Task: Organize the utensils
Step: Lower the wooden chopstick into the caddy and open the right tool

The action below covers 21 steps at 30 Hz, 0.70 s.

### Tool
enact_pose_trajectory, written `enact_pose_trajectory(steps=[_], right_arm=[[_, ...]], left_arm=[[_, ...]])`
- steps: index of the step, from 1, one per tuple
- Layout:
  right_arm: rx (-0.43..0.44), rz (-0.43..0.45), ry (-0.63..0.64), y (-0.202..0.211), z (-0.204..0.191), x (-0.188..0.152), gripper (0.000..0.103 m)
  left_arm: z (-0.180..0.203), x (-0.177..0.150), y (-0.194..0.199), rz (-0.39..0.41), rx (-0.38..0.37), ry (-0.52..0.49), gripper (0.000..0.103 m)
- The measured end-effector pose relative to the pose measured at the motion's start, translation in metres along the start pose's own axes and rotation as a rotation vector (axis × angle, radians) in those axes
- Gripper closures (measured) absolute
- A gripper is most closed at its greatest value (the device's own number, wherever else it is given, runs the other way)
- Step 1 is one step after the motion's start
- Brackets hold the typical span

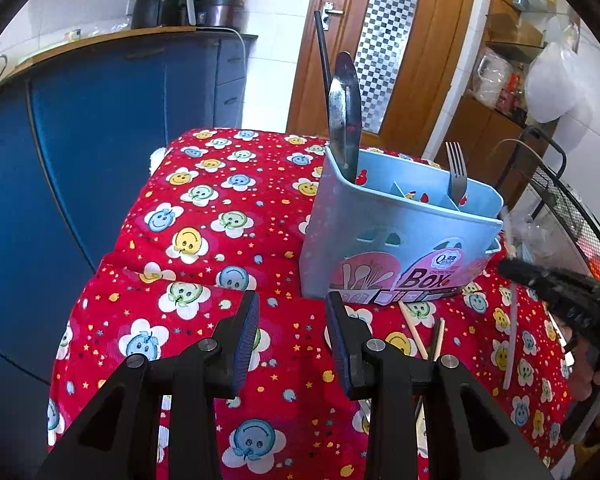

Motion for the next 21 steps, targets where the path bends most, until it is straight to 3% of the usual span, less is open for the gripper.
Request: enact_pose_trajectory(steps=[13,18,21], right_arm=[[-0.057,0.274,-0.052,0.057,0.008,0.078,0.097],[-0.091,0.341,-0.050,0.068,0.009,0.104,0.097],[-0.096,0.334,-0.057,0.056,0.010,0.109,0.097]], left_arm=[[-0.007,0.003,-0.007,0.002,0.014,0.011,0.068],[-0.009,0.005,-0.010,0.002,0.013,0.021,0.068],[-0.009,0.005,-0.012,-0.001,0.012,0.025,0.068]])
Point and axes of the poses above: each gripper's, at about its wrist camera, not at the fingertips, and y roughly against the way its jaws point, z to its right, x to its top, the point moved 5 cm from there along -y, roughly the way its jaws point, and after that the axes turned 1 degree about -x, right-handed, at the moved point
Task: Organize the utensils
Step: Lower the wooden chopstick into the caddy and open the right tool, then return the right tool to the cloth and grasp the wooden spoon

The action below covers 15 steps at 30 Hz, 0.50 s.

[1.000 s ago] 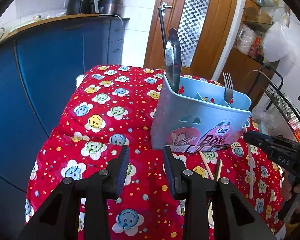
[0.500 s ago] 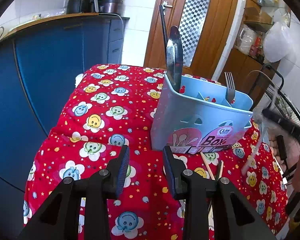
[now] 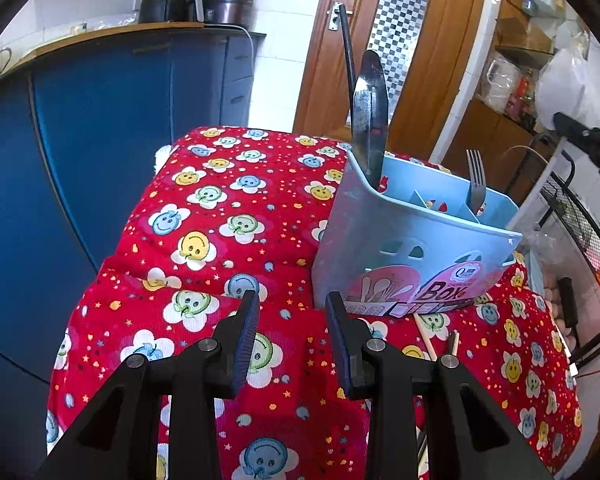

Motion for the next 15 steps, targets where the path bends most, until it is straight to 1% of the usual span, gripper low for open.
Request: enact_pose_trajectory(steps=[4,7,9,10,11,13,15], right_arm=[[-0.010,-0.094,0.011,-0.033,0.001,-0.023,0.097],[-0.001,-0.157,-0.012,-0.051,0.004,-0.043,0.096],[0.017,-0.183,-0.046,-0.058,0.008,-0.054,0.086],[0.028,-0.186,-0.068,-0.059,0.010,-0.058,0.076],[0.039,-0.183,-0.080,-0.058,0.011,-0.058,0.070],[0.059,-0.164,-0.106,-0.051,0.014,-0.059,0.067],[0.060,-0.149,-0.110,-0.043,0.015,-0.058,0.066]], left_arm=[[0.000,-0.002,-0.003,-0.009,-0.001,0.001,0.068],[-0.001,-0.003,-0.004,-0.014,-0.001,0.001,0.068],[-0.002,-0.003,-0.003,-0.013,-0.001,0.001,0.068],[-0.002,-0.003,-0.002,-0.012,0.000,0.002,0.068],[-0.002,-0.003,-0.001,-0.010,0.000,0.003,0.068],[-0.004,-0.003,0.001,-0.005,0.001,0.004,0.068],[-0.004,-0.003,0.004,-0.001,0.000,0.006,0.068]])
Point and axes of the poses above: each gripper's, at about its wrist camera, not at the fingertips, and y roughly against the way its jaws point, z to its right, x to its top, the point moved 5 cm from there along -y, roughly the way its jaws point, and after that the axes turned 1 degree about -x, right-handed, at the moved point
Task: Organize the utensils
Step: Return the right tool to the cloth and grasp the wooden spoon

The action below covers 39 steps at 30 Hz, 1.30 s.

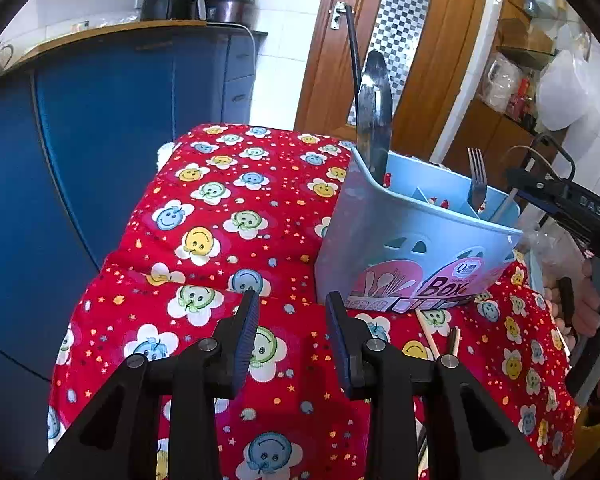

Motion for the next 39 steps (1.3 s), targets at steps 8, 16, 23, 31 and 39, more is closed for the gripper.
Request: enact_pose_trajectory(steps=[8,16,23,31,39], right_arm=[[-0.002,0.052,-0.010,0.045,-0.004,-0.004,0.062],[0.027,0.002,-0.014,0.071,-0.015,-0.031,0.062],[0.042,-0.068,0.032,0.071,-0.034,-0.057,0.062],[0.068,-0.170,0.097,0.055,-0.064,-0.092,0.062],[0.074,-0.299,0.175,0.026,-0.092,-0.123,0.062]], left_arm=[[0.005,-0.005,0.014,0.002,-0.012,-0.007,0.068],[0.005,-0.012,0.033,0.012,-0.007,-0.011,0.068],[0.000,-0.020,0.042,0.007,0.010,-0.018,0.068],[-0.014,-0.028,0.049,0.002,0.035,-0.017,0.068],[-0.027,-0.036,0.048,-0.016,0.047,-0.004,0.068]])
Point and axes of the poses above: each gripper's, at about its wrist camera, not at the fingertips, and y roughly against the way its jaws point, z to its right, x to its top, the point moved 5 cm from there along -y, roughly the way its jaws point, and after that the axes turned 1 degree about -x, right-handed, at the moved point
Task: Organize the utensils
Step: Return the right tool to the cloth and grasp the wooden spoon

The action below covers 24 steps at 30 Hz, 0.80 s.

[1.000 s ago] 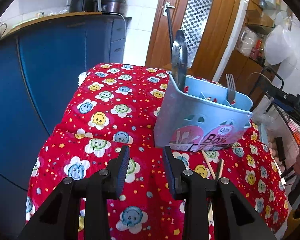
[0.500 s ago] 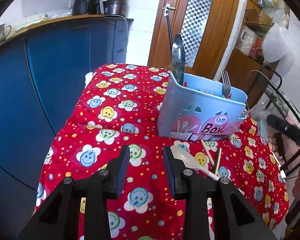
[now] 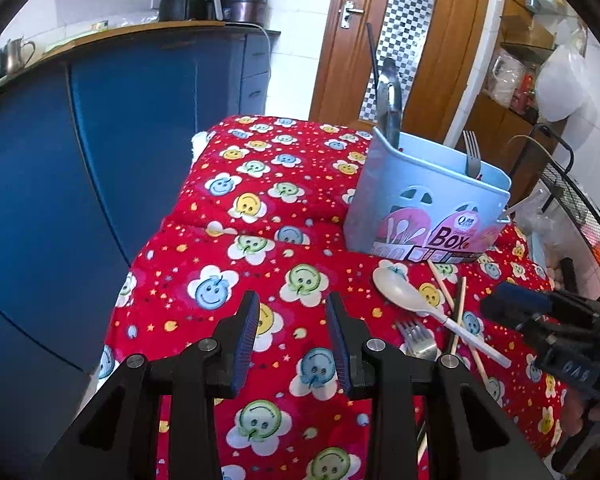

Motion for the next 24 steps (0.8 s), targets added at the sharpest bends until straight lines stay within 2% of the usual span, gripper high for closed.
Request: enact_pose_trajectory(steps=[6,13,15,20,24], right_arm=[[-0.022,-0.080,0.066,-0.023,-0.011,-0.005,0.064],[-0.042,-0.134,0.119,-0.038,-0.015,-0.004,0.077],[-0.037,-0.144,0.124,-0.041,-0.015,-0.002,0.077],[-0.031,-0.166,0.125,-0.048,-0.016,0.003,0.089],[-0.020,-0.199,0.160,-0.053,-0.019,0.007,0.090]], left_arm=[[-0.007,-0.002,0.000,0.001,0.004,0.007,0.068],[-0.009,-0.004,-0.003,-0.006,0.003,0.010,0.068],[-0.008,-0.005,-0.004,-0.009,0.003,0.010,0.068],[-0.003,-0.006,-0.005,-0.013,0.001,-0.002,0.068],[0.004,-0.006,-0.005,-0.012,-0.004,-0.015,0.068]])
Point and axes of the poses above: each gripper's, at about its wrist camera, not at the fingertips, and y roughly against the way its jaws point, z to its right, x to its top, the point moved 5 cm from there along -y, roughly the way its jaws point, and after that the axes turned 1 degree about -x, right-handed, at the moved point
